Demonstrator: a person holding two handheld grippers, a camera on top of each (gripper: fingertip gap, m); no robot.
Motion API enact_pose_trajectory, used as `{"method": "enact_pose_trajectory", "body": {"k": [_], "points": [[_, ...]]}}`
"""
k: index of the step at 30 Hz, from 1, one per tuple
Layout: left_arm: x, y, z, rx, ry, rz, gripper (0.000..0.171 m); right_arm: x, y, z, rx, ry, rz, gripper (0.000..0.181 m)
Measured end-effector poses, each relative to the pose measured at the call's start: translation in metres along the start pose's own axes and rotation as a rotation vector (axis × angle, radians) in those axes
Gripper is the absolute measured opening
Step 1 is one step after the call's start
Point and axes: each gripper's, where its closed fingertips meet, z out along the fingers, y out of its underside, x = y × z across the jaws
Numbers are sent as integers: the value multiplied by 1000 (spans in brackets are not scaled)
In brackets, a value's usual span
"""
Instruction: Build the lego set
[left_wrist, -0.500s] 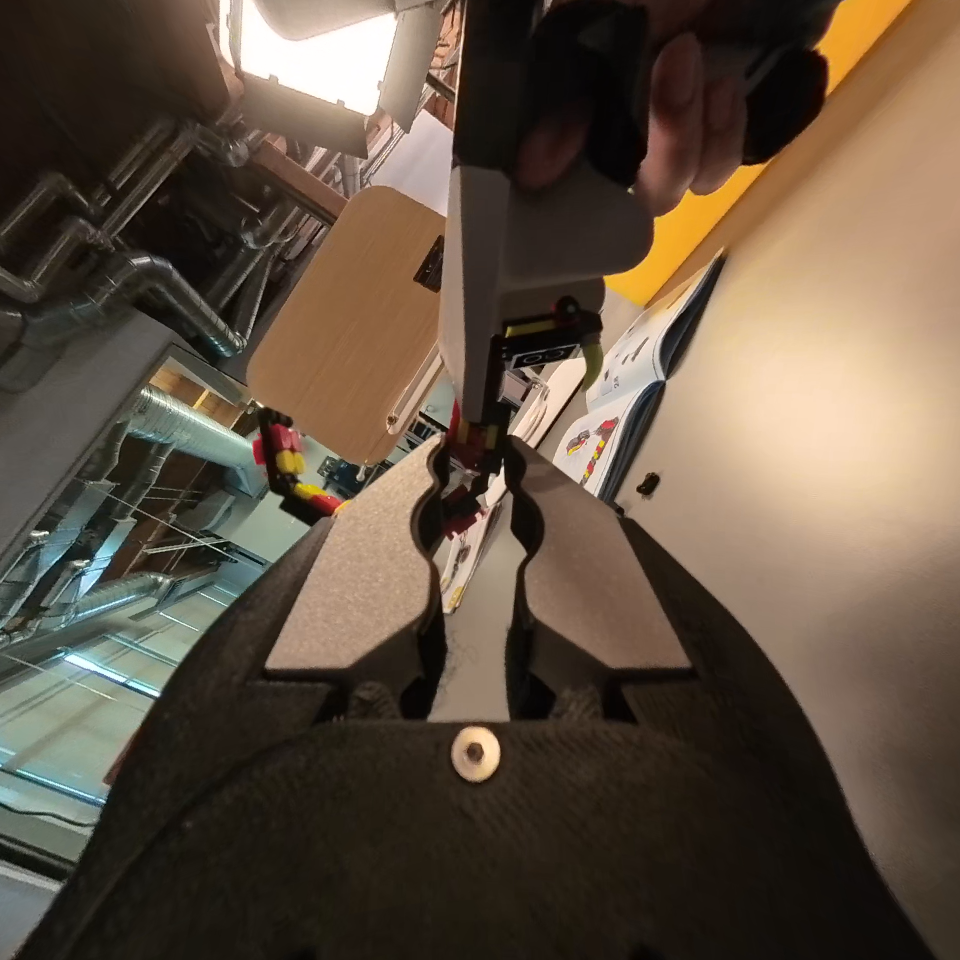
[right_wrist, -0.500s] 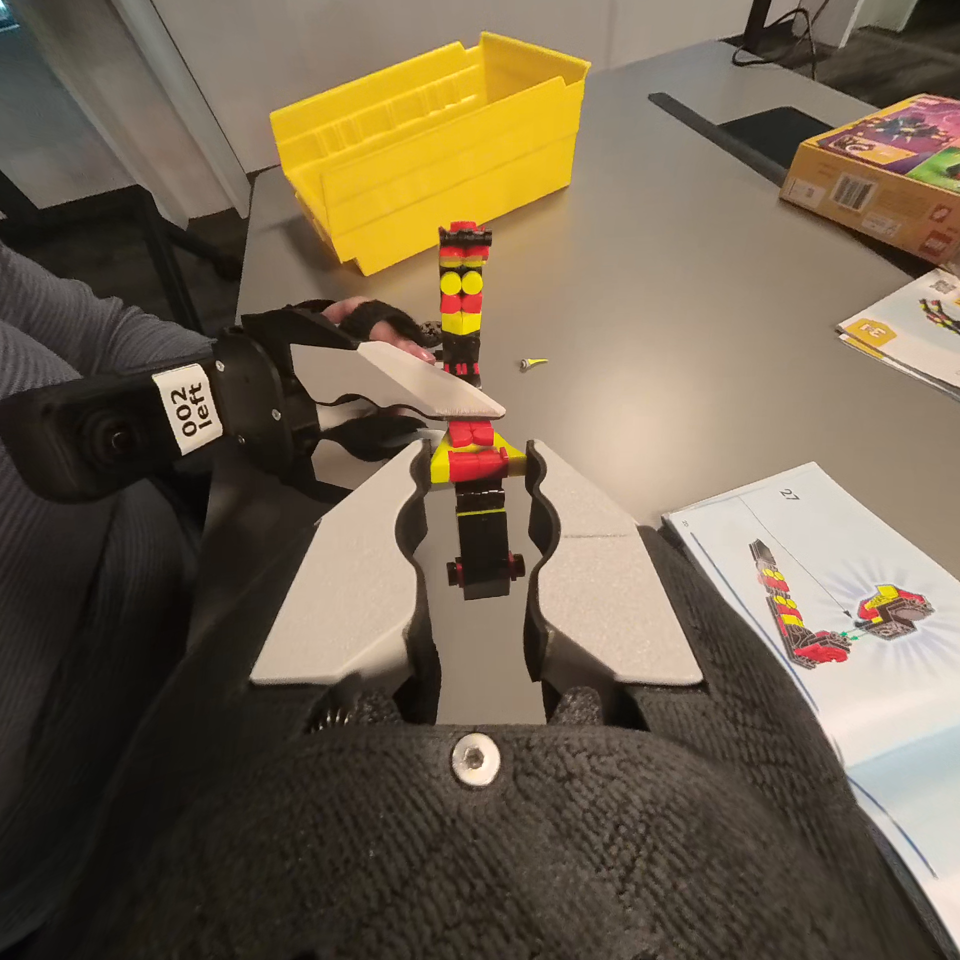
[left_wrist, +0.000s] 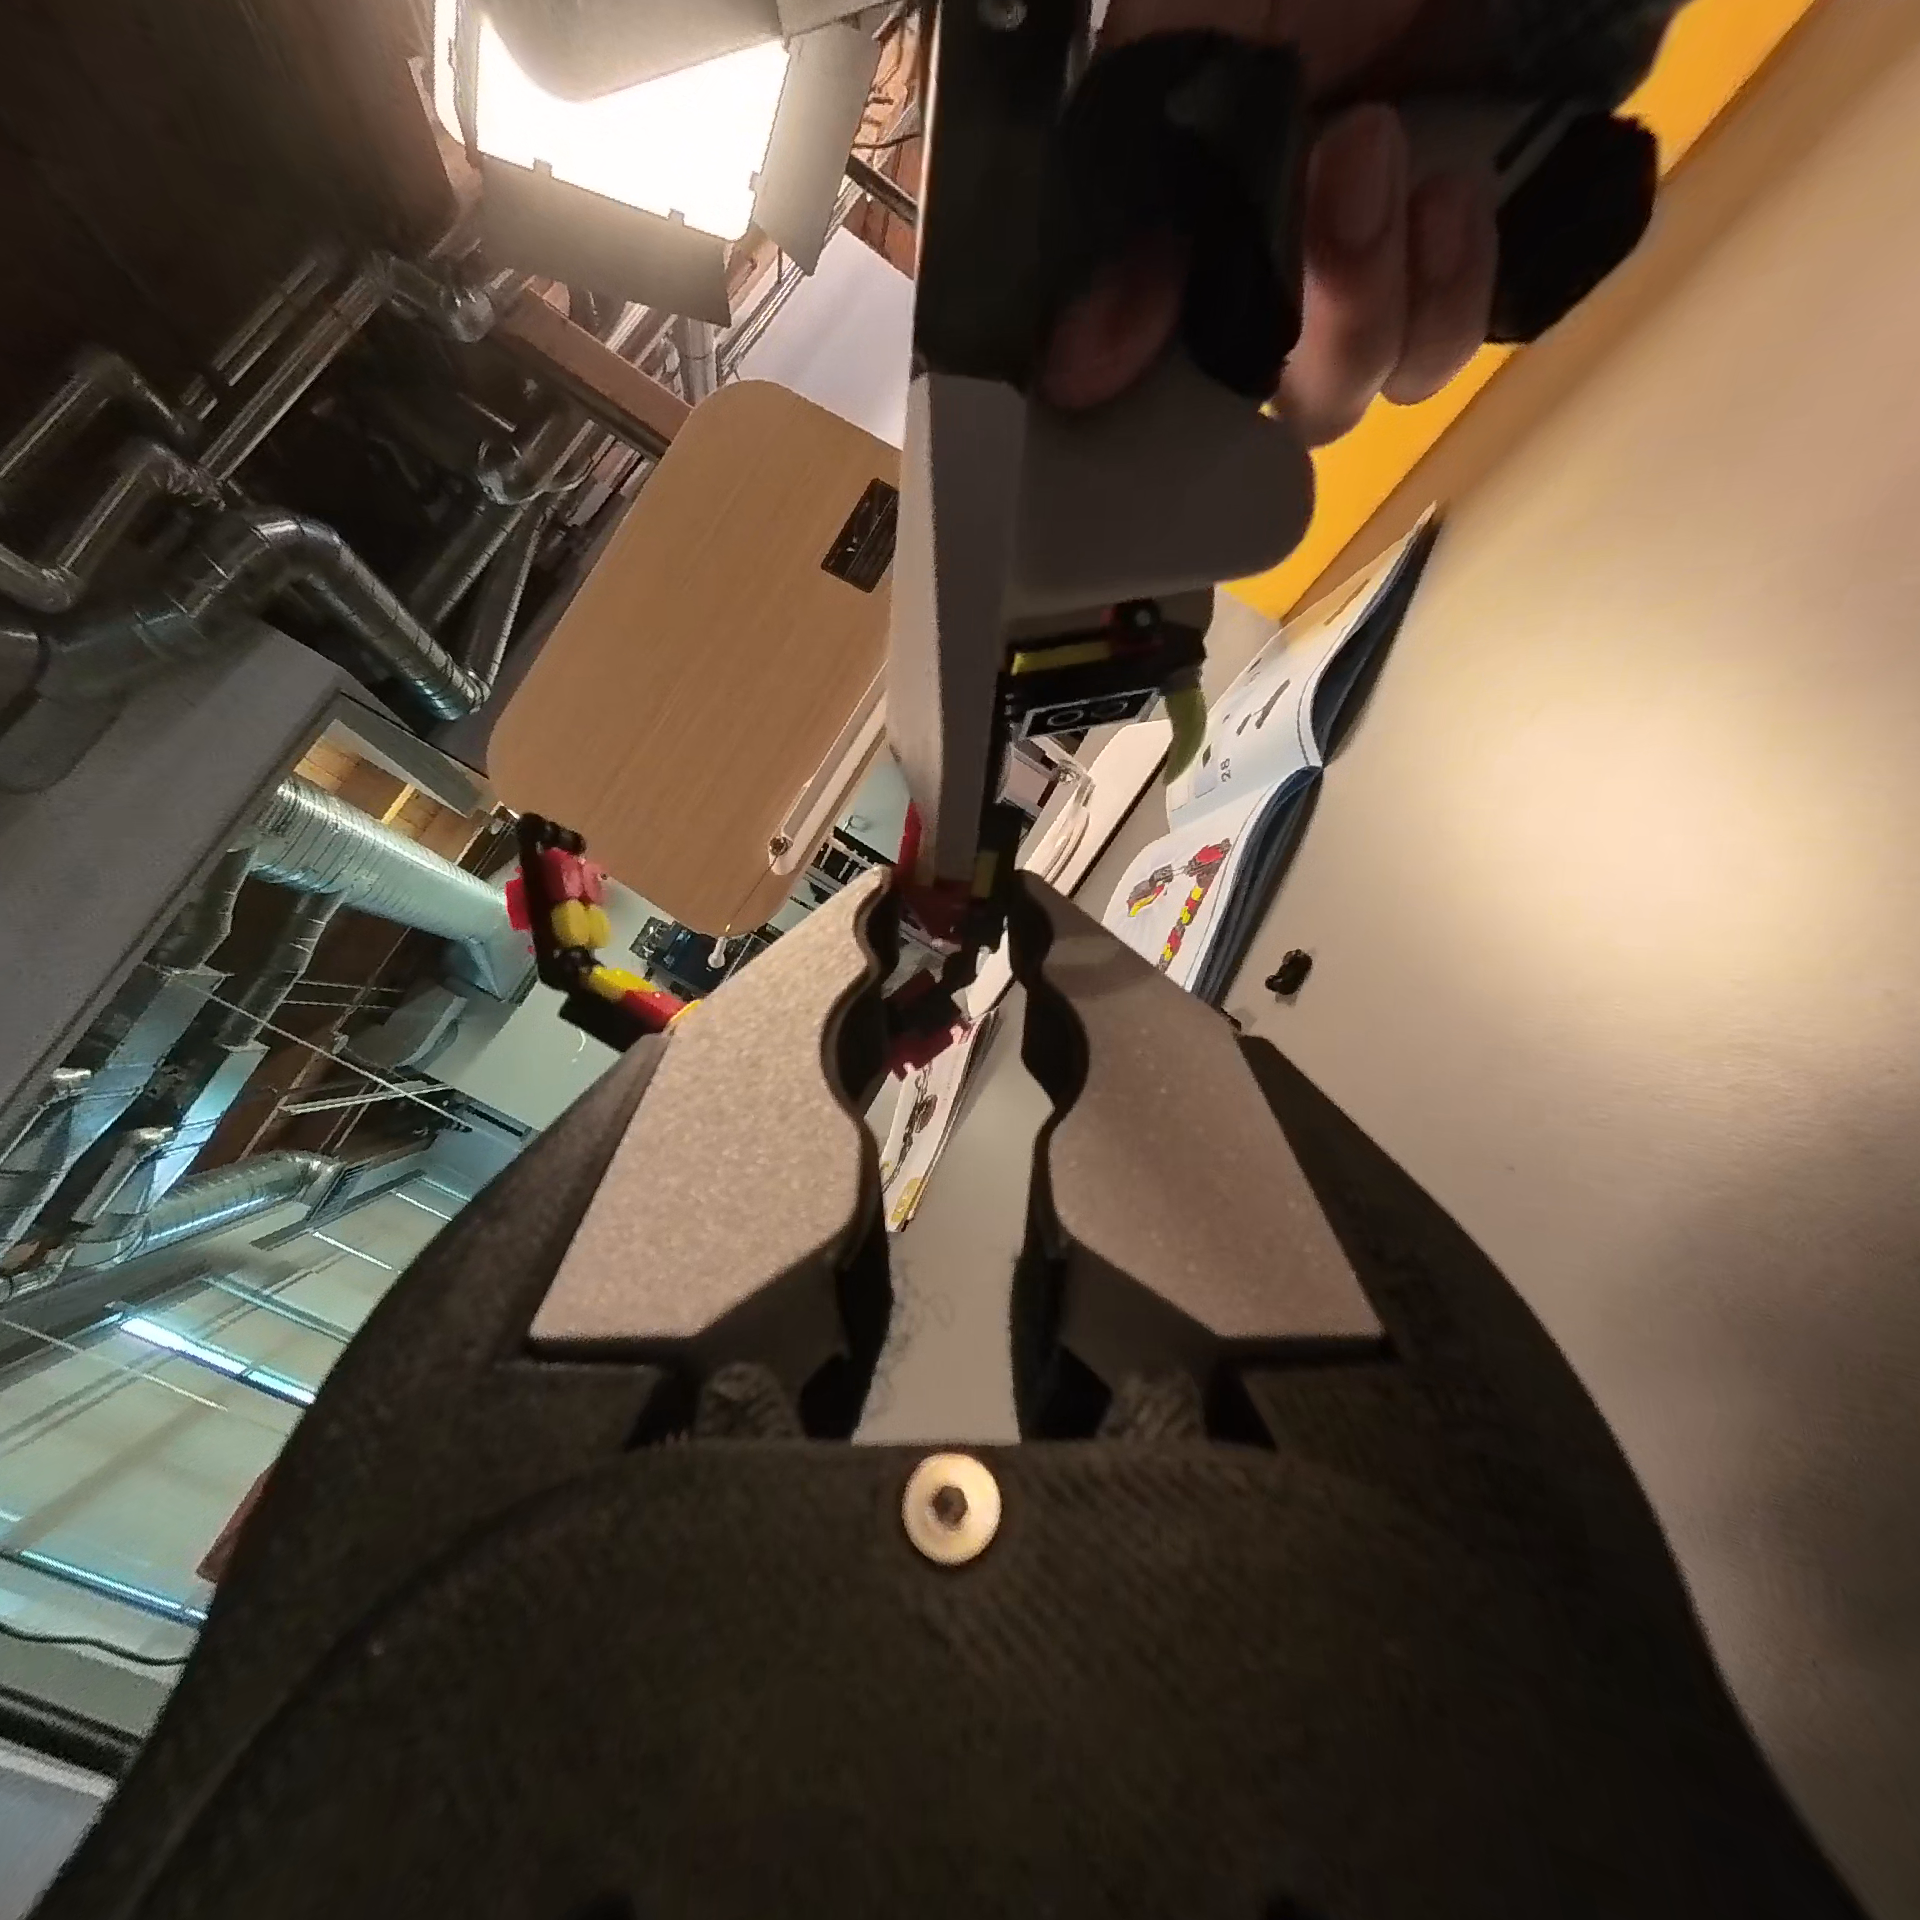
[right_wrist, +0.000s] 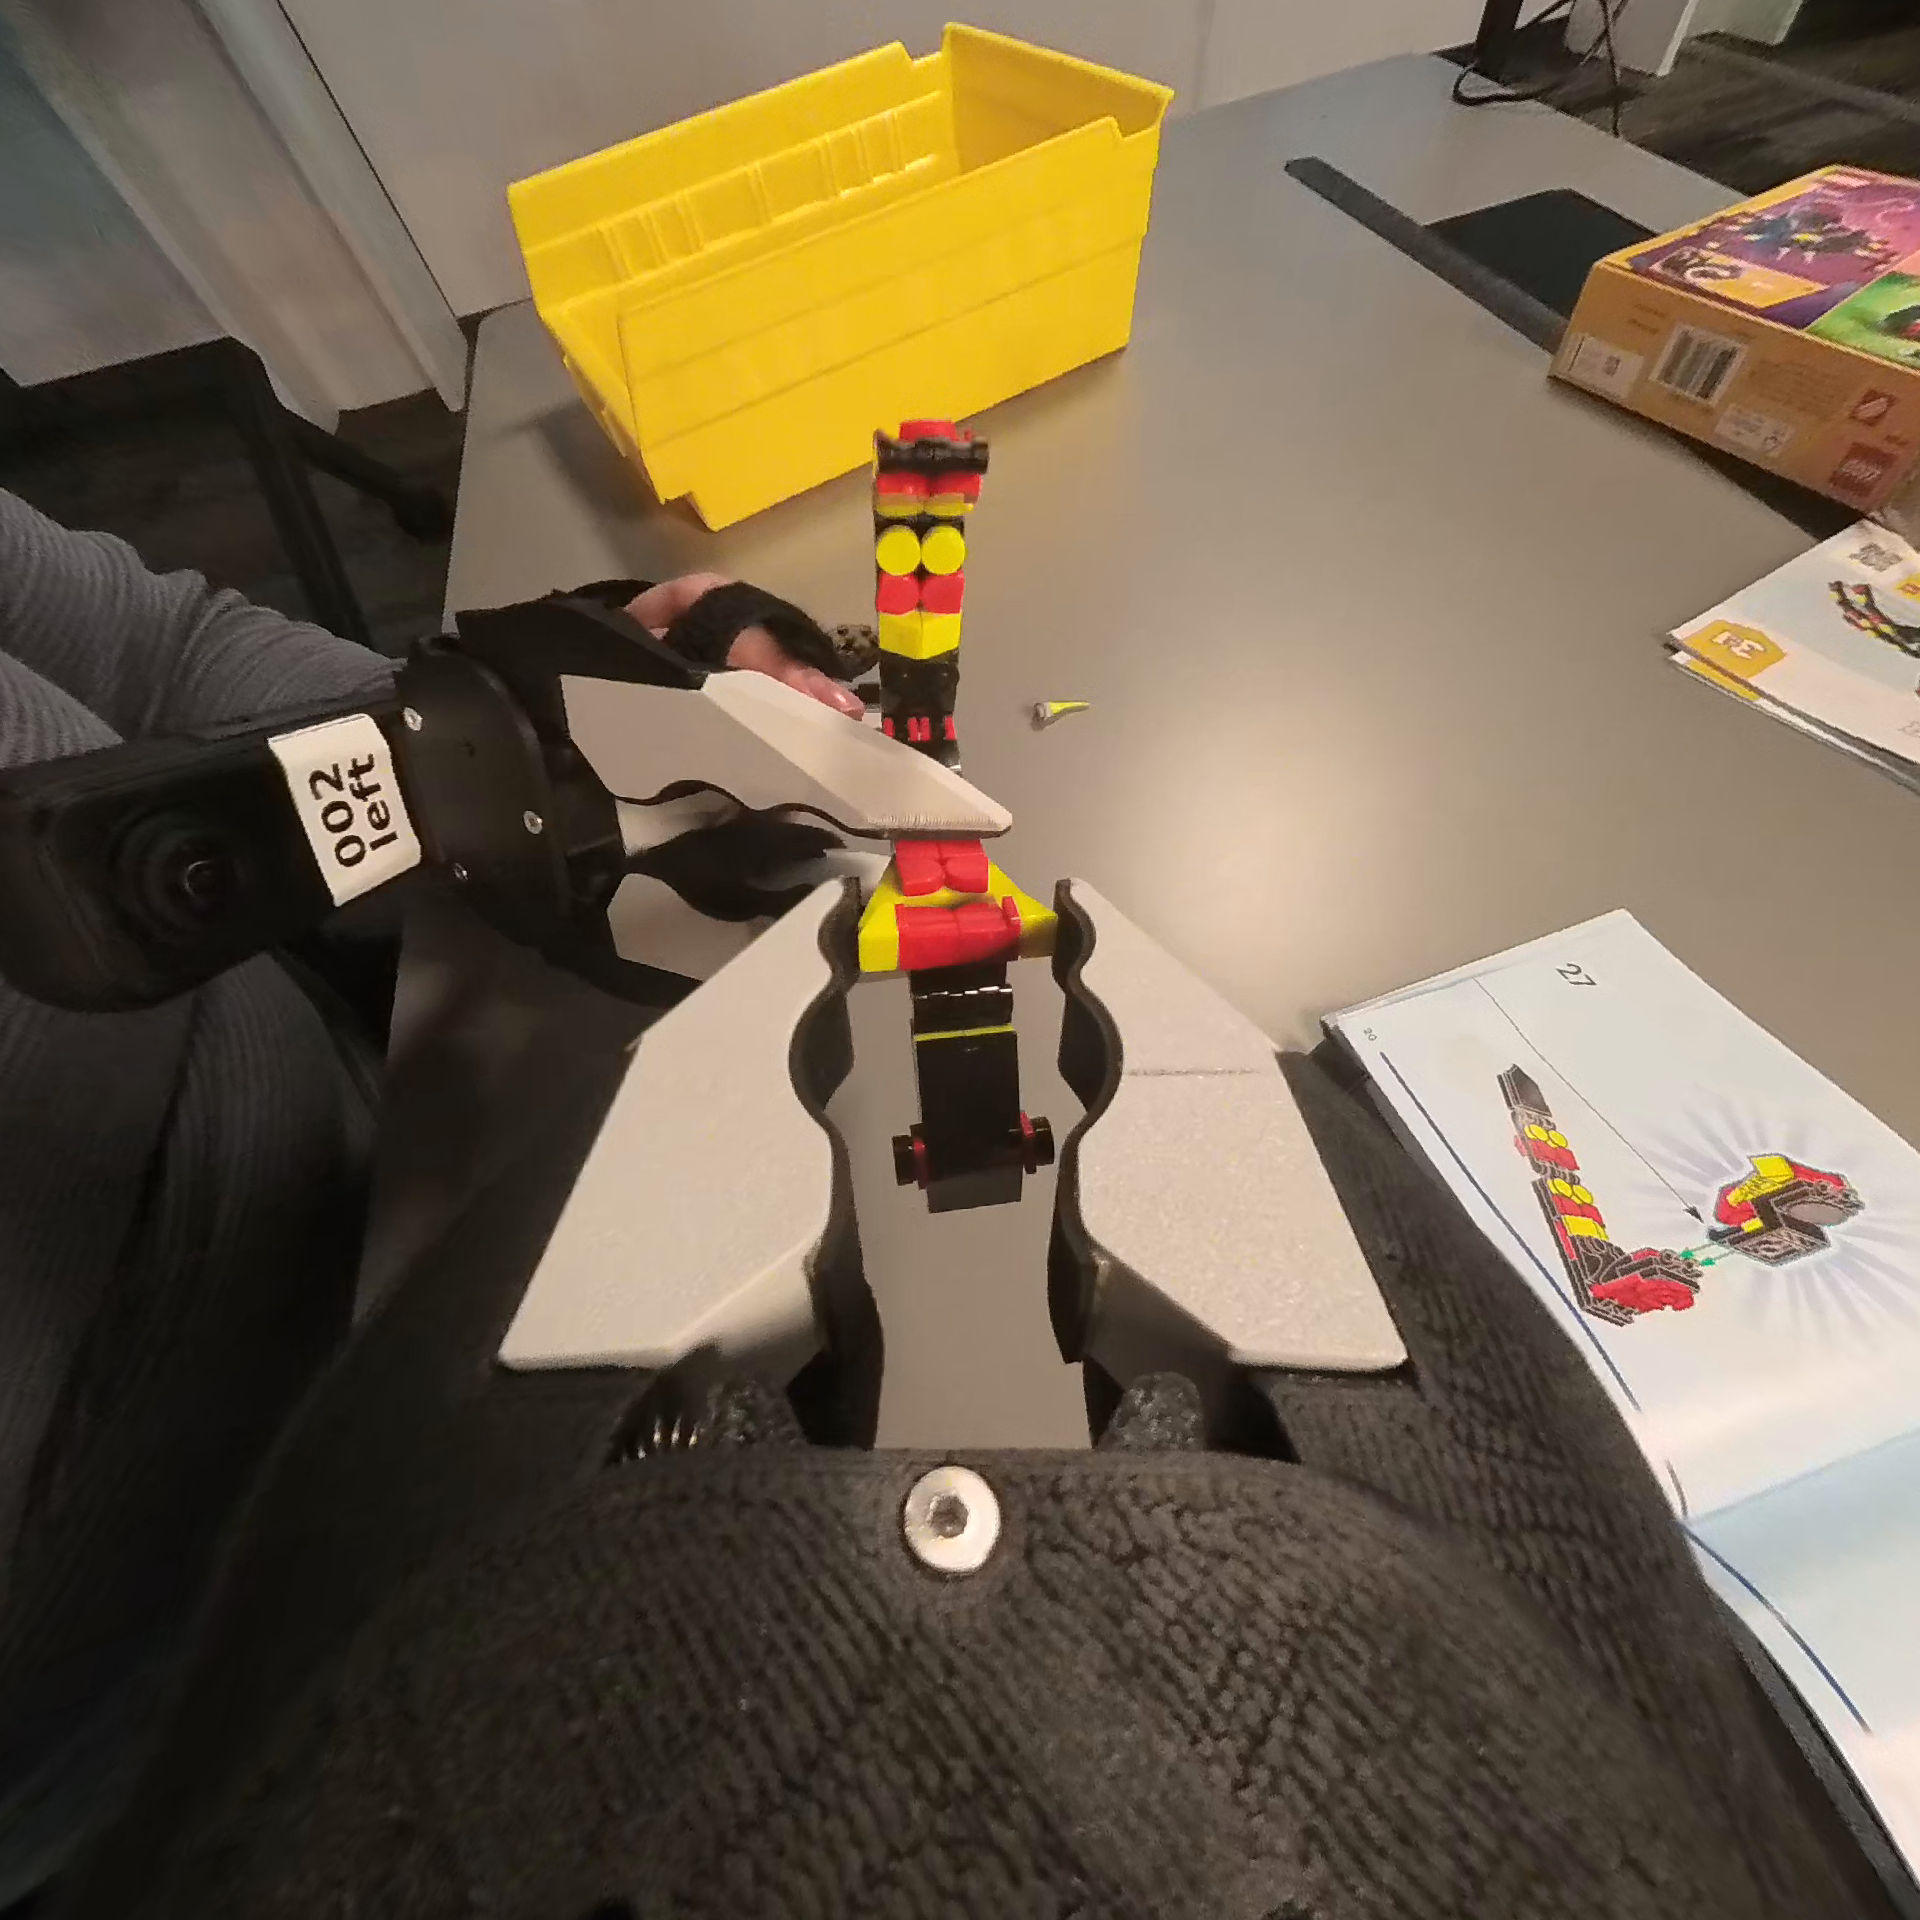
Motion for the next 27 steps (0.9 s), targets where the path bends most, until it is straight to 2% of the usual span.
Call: {"method": "enact_pose_trajectory", "body": {"k": [5, 7, 9, 14, 17, 27], "points": [[4, -5, 0, 35, 32, -45, 20, 1, 3, -5, -32, 0, -35, 35], [12, -5, 1, 36, 84, -72, 34, 6, 5, -12, -63, 26, -66, 35], [18, -7, 2, 43, 119, -81, 39, 13, 9, -23, -115, 56, -99, 35], [29, -24, -6, 139, 178, -86, 39, 46, 48, -59, -442, 214, -226, 34], [30, -25, -6, 140, 181, -96, 38, 56, 73, -75, -580, 211, -208, 34], [24, -20, -5, 123, 179, -174, 36, 65, 100, -86, -542, 110, -68, 35]]}}
